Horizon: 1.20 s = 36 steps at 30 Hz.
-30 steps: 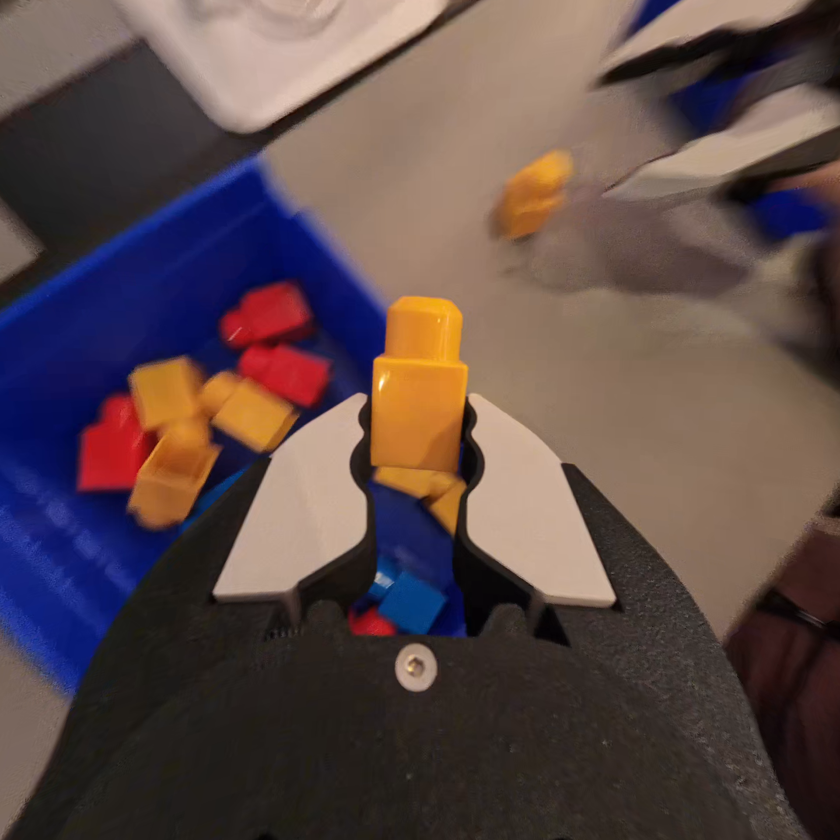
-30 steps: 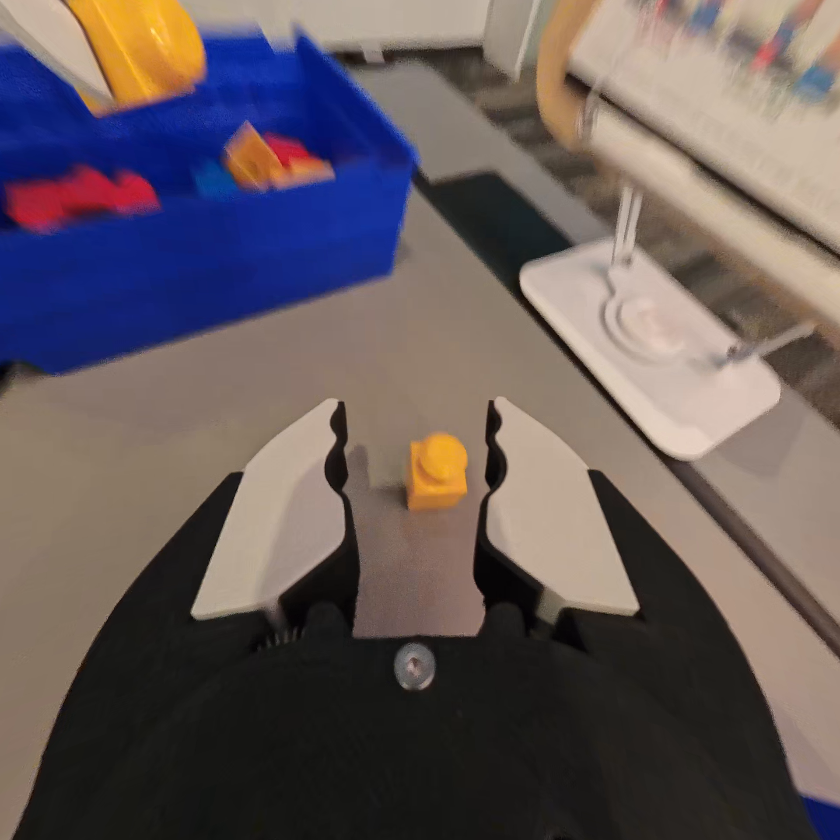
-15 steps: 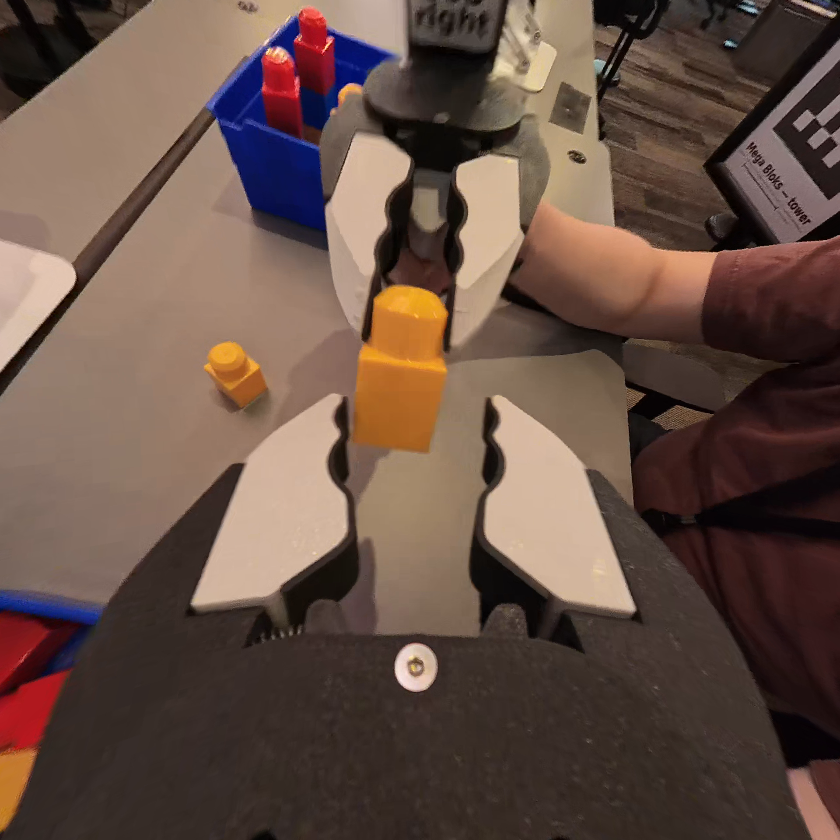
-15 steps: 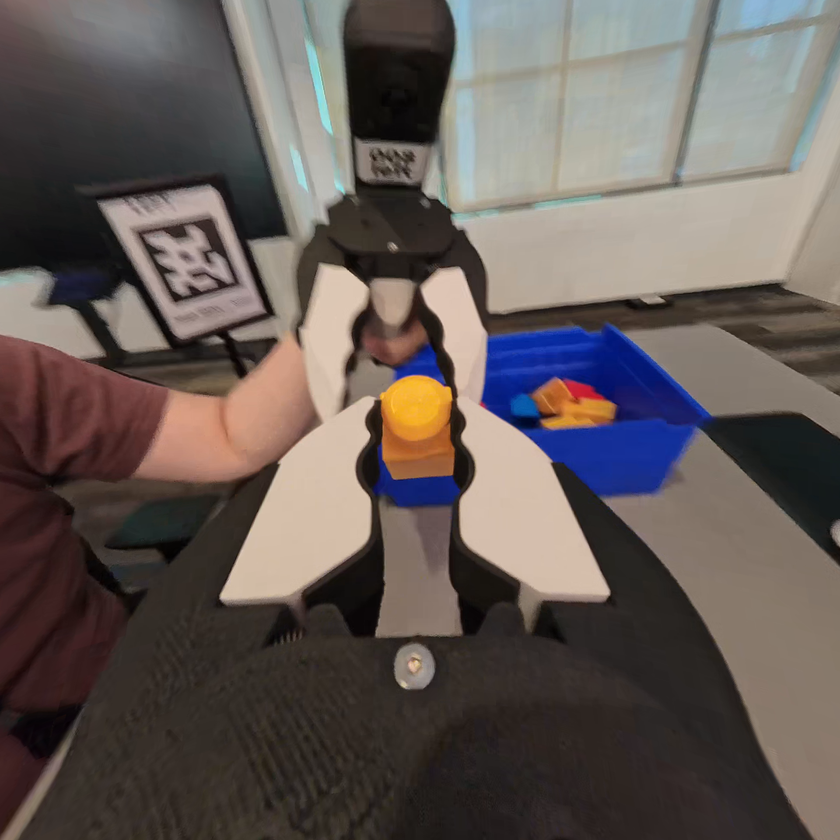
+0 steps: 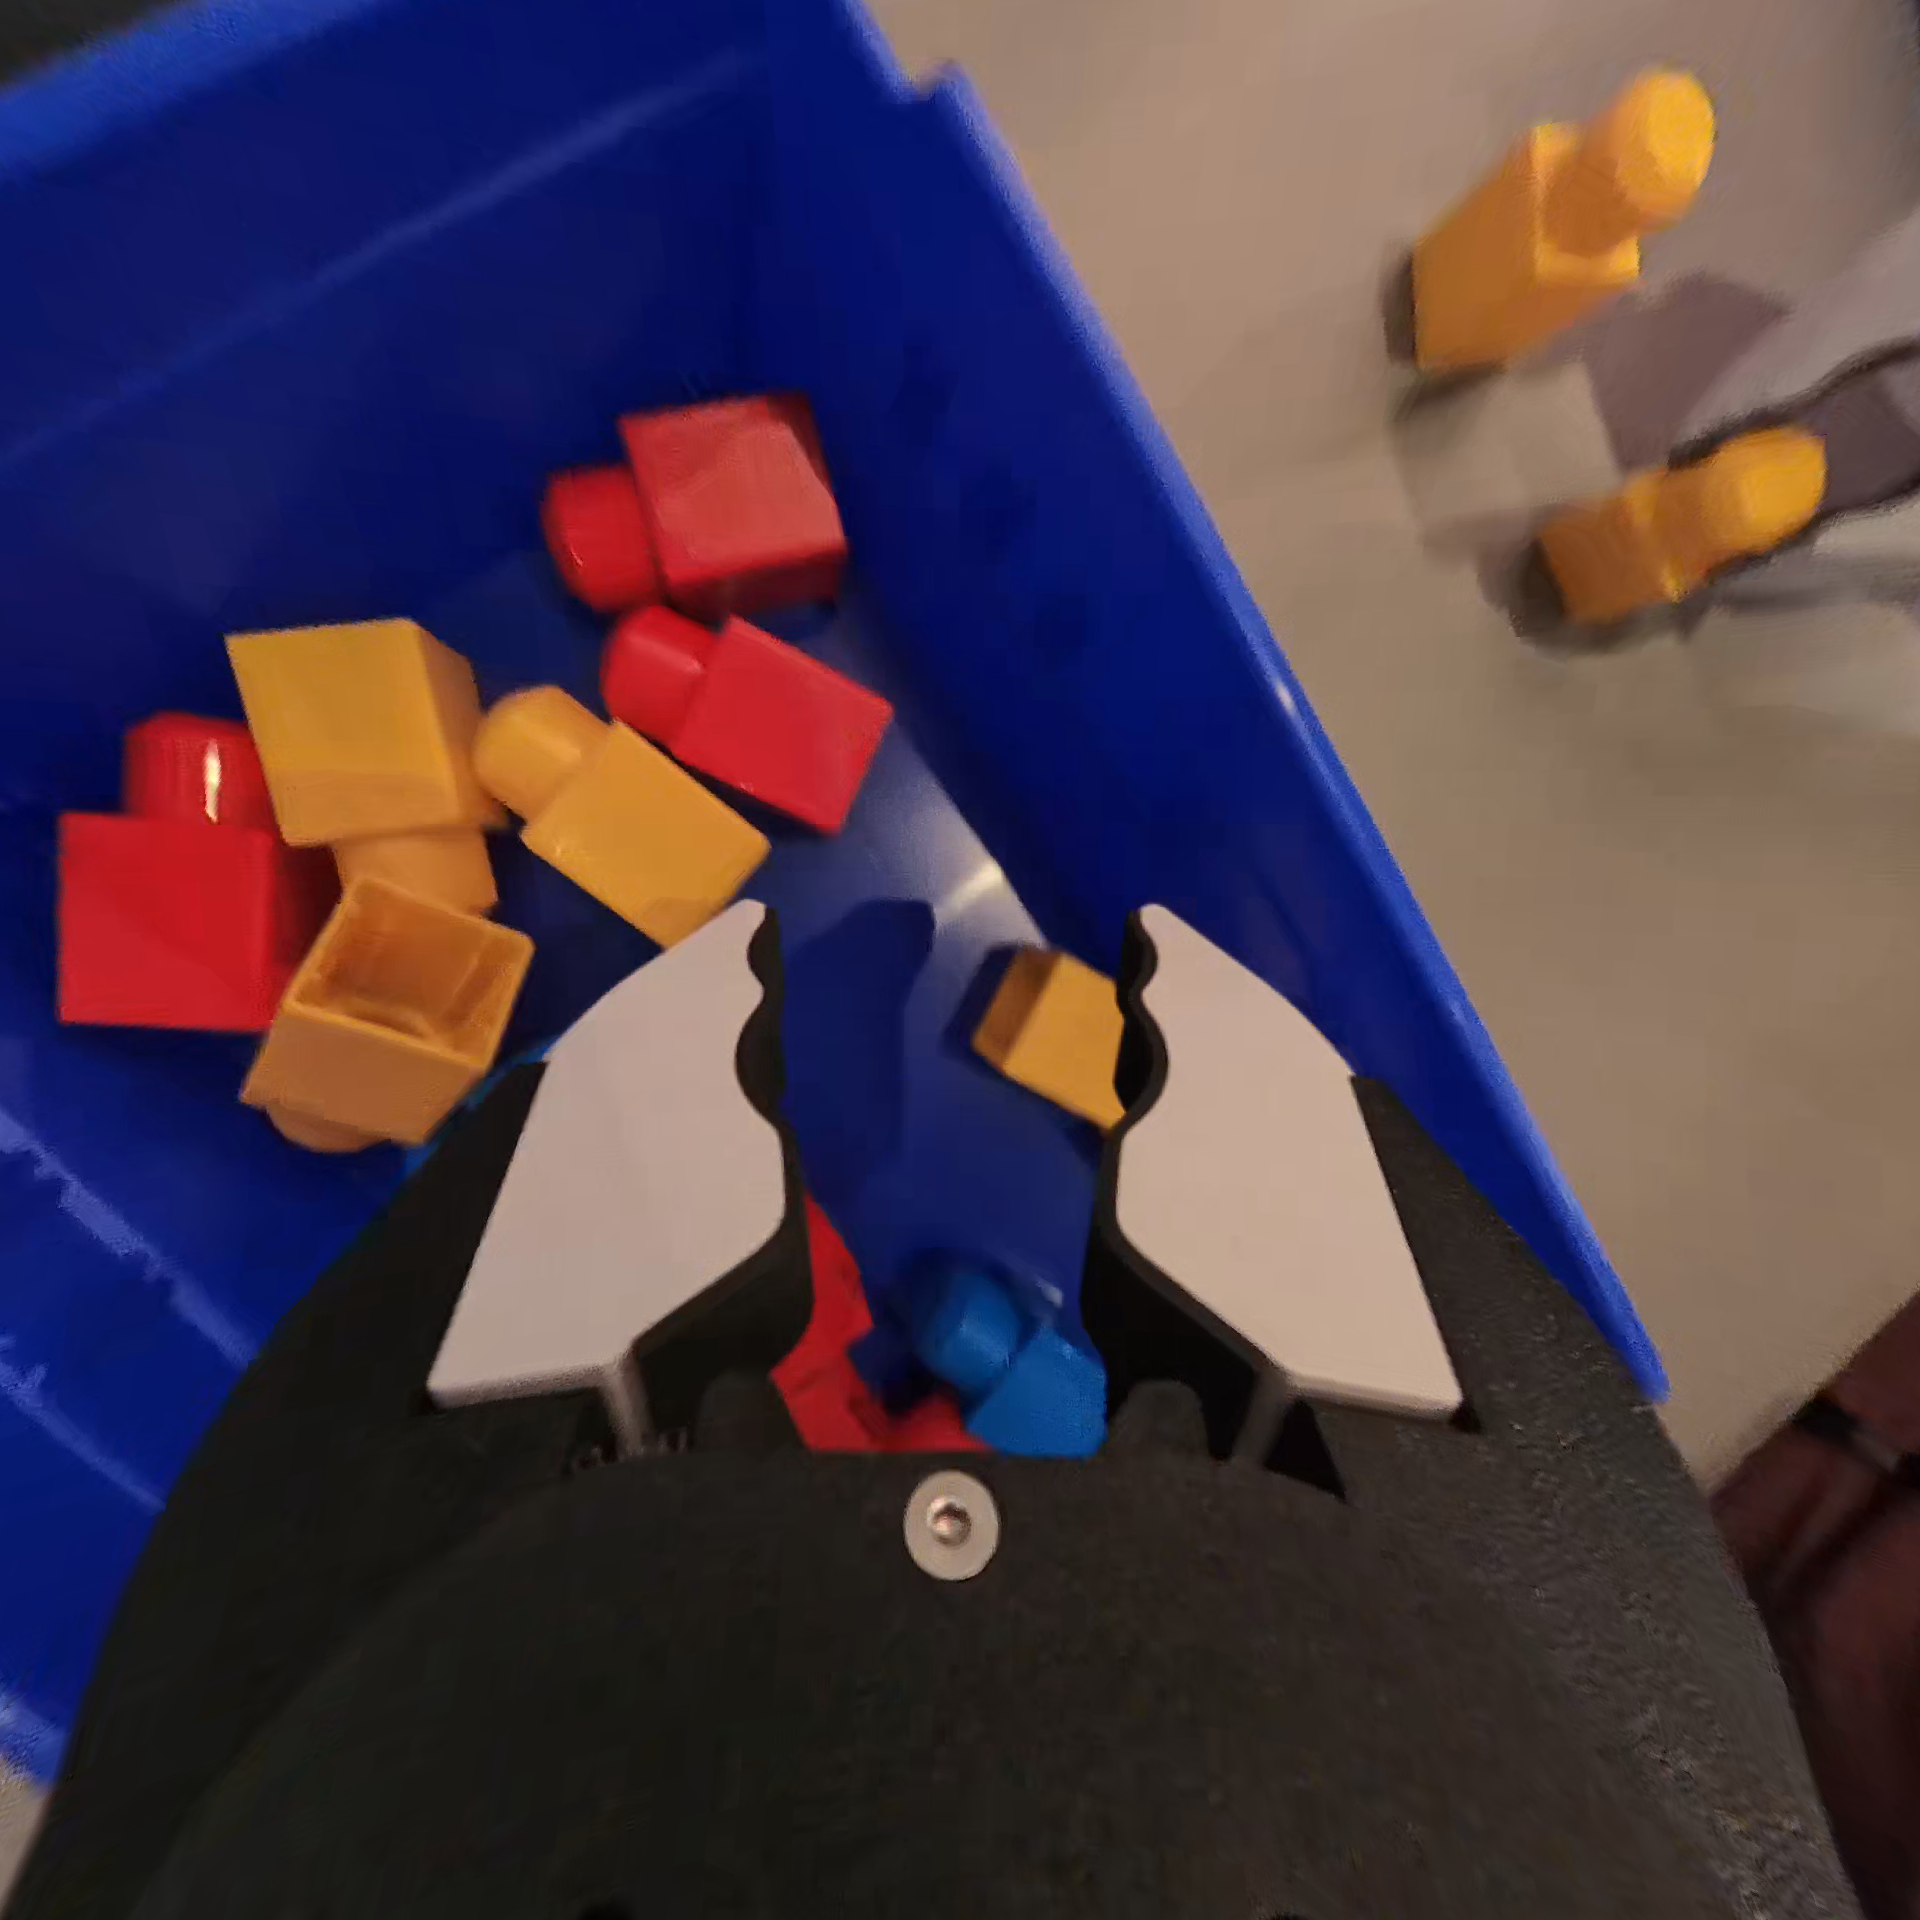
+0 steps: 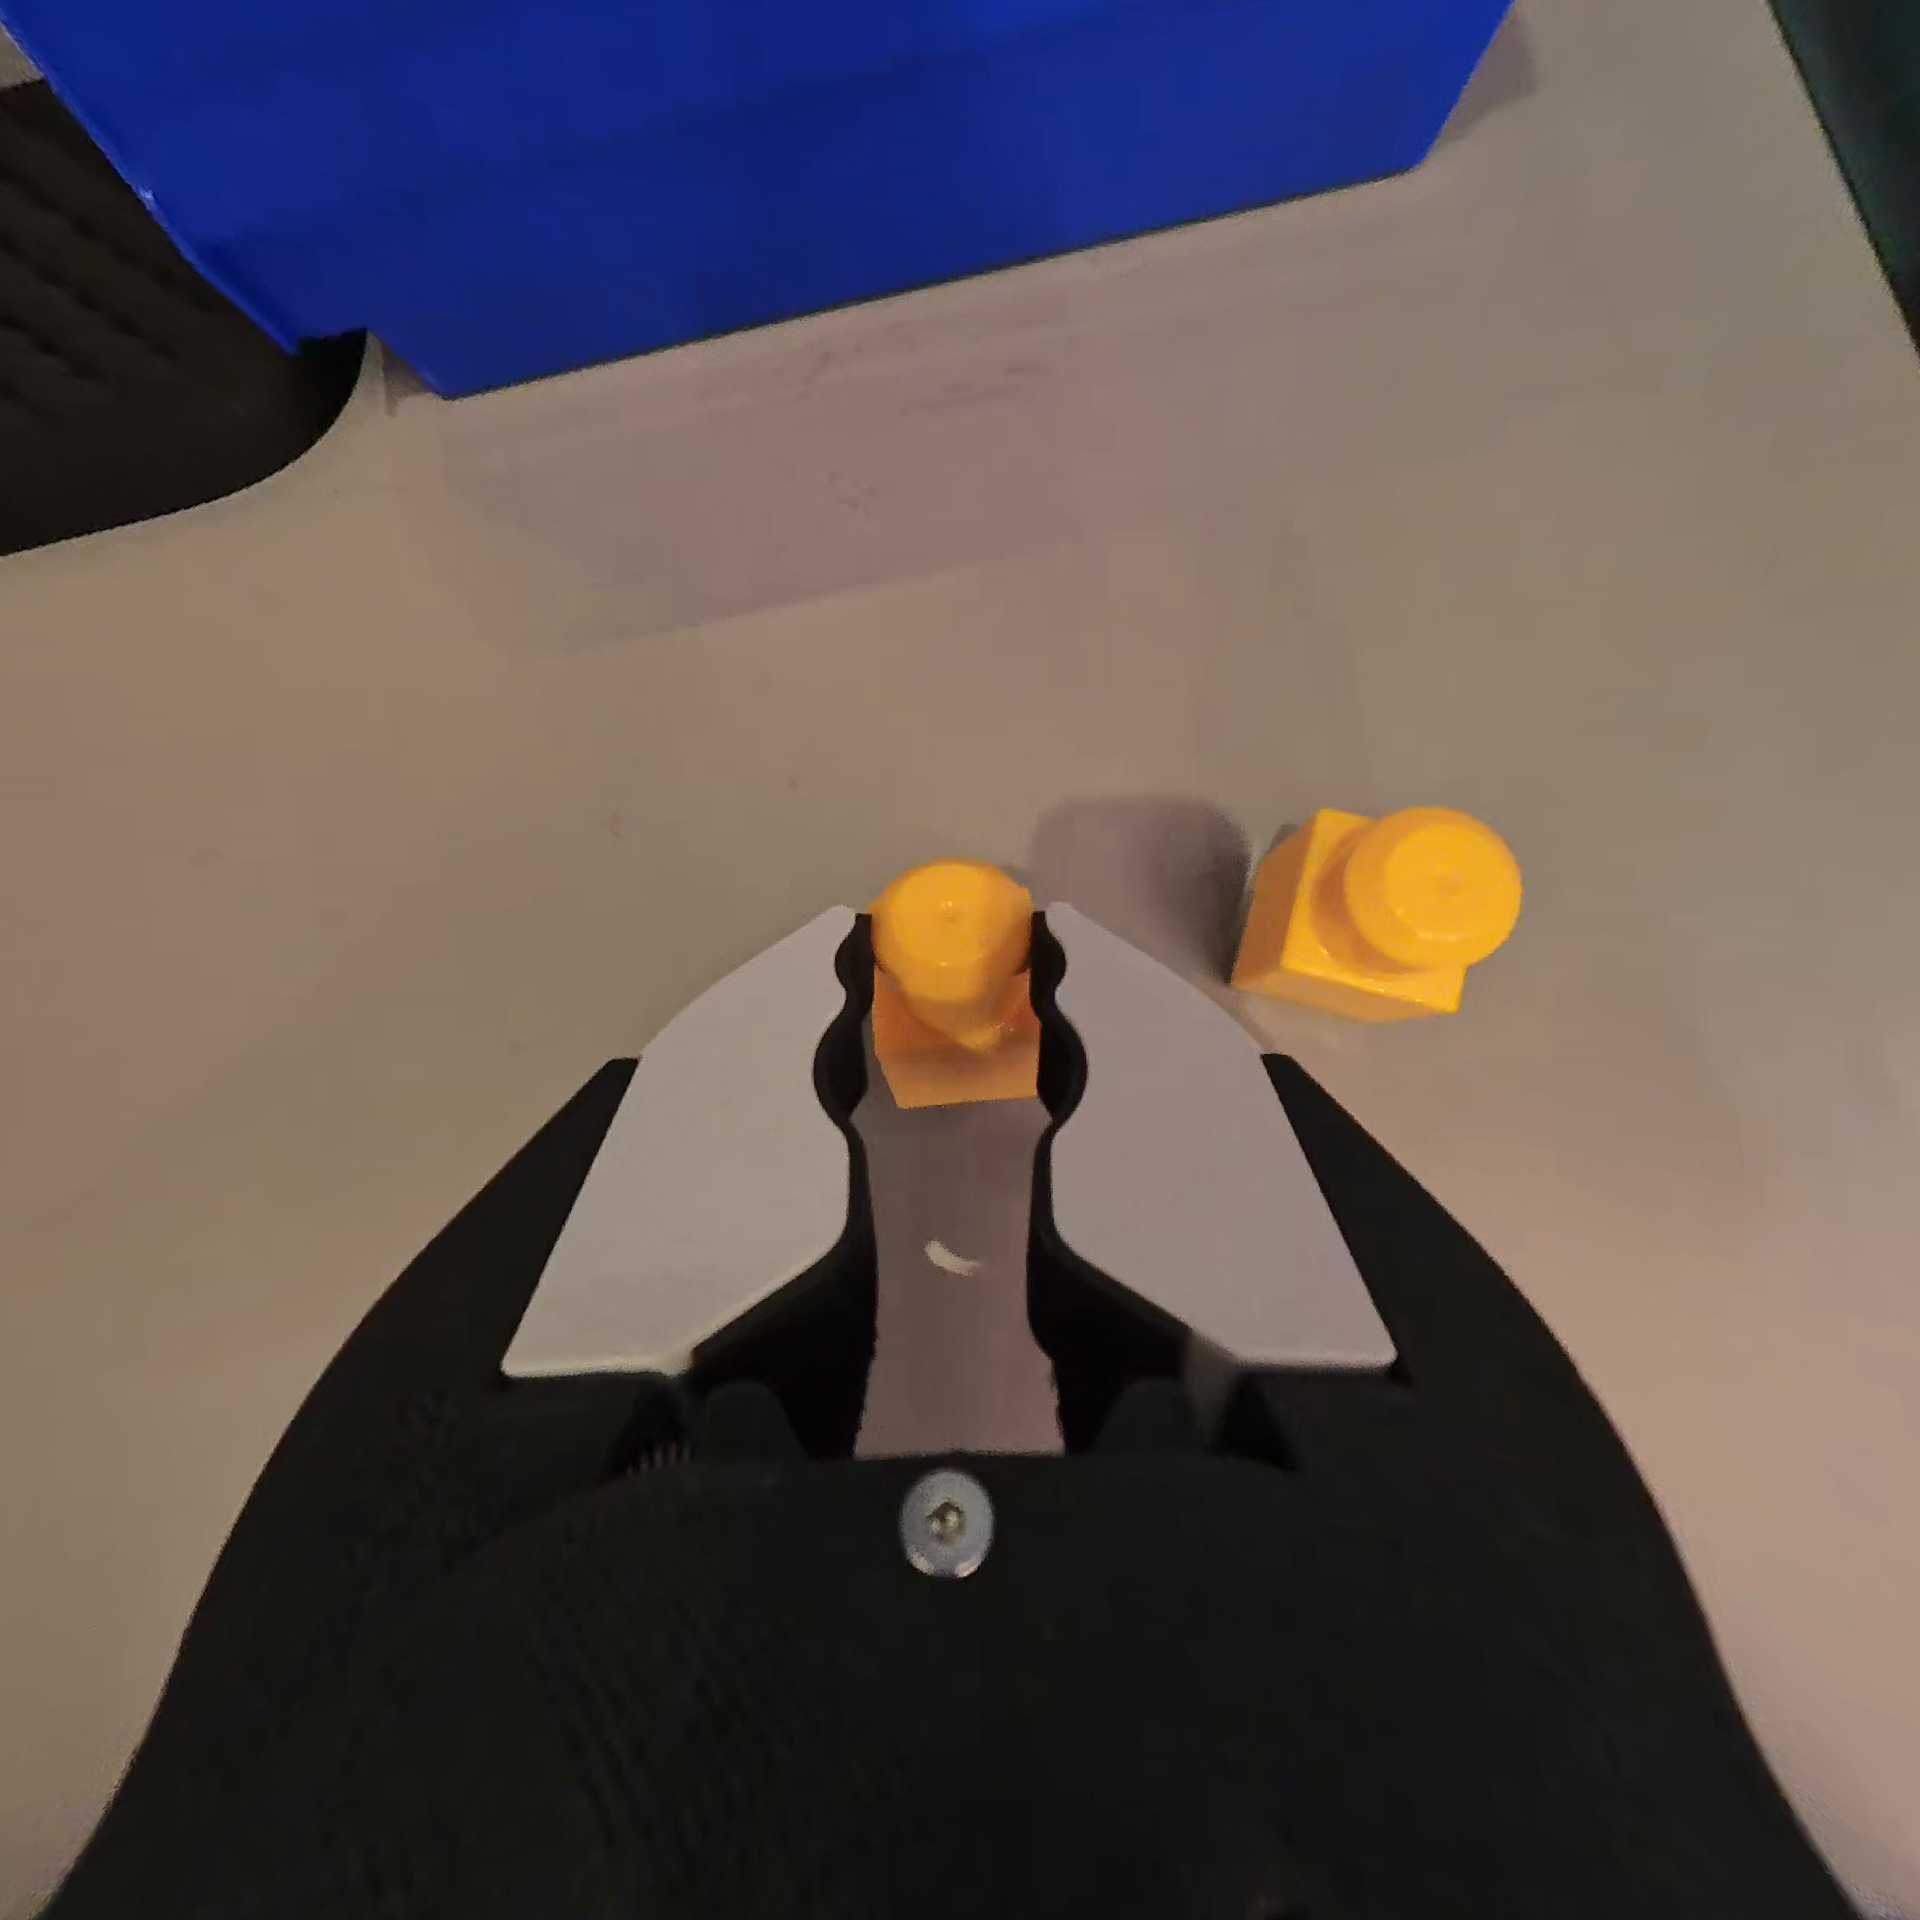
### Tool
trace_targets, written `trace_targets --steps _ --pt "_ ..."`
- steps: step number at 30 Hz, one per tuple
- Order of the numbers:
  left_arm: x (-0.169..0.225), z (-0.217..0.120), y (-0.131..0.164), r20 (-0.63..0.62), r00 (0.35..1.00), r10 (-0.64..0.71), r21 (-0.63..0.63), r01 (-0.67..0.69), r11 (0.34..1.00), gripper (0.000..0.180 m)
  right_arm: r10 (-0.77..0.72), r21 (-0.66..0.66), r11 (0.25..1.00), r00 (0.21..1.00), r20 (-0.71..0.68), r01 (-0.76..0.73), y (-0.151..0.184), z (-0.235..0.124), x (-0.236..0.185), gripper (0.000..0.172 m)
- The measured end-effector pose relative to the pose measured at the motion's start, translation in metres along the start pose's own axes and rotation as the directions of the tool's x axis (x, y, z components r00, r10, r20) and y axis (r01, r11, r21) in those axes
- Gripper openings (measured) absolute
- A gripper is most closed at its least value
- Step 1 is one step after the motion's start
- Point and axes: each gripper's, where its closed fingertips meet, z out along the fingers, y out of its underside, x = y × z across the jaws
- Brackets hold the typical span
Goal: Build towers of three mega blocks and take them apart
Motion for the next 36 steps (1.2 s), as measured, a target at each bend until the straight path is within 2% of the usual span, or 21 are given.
trace_targets --steps 4,5,7,9,14,21,30,36 --pt "-0.016 0.016 -0.025 0.045 0.987 -0.153 0.114 0.147 0.983 0.057 -0.004 -0.020 1.000 1.000 0.008 0.005 0.005 -0.002 0.000 0.031" --pt "-0.020 0.019 -0.028 0.068 0.982 -0.174 0.131 0.165 0.978 0.055 -0.008 -0.036 0.999 1.000 0.002 0.008 0.007 -0.003 0.000 0.037" --pt "-0.024 0.026 -0.028 0.108 0.974 -0.198 0.129 0.184 0.975 0.052 -0.015 -0.058 0.998 1.000 -0.025 0.014 0.009 -0.003 0.003 0.050" --pt "-0.028 0.032 -0.024 0.130 0.965 -0.229 0.108 0.215 0.971 0.055 -0.010 -0.041 0.999 0.999 -0.038 0.008 0.005 -0.005 0.005 0.052" --pt "-0.024 0.035 -0.022 0.082 0.953 -0.293 0.099 0.284 0.954 0.054 0.001 0.006 1.000 0.999 -0.047 -0.001 -0.006 -0.014 0.005 0.052" --pt "-0.032 0.034 -0.016 0.176 0.941 -0.290 0.074 0.281 0.957 0.054 -0.010 -0.012 1.000 0.999 -0.053 0.010 -0.005 -0.014 0.005 0.052" --pt "-0.026 0.037 -0.020 0.184 0.935 -0.304 0.072 0.295 0.953 0.065 -0.004 -0.036 0.999 0.999 -0.054 0.002 -0.001 -0.010 0.006 0.054" --pt "-0.020 0.040 -0.020 0.193 0.939 -0.284 0.047 0.280 0.959 0.062 -0.004 -0.040 0.999 0.999 -0.053 0.002 -0.001 -0.009 0.006 0.055"
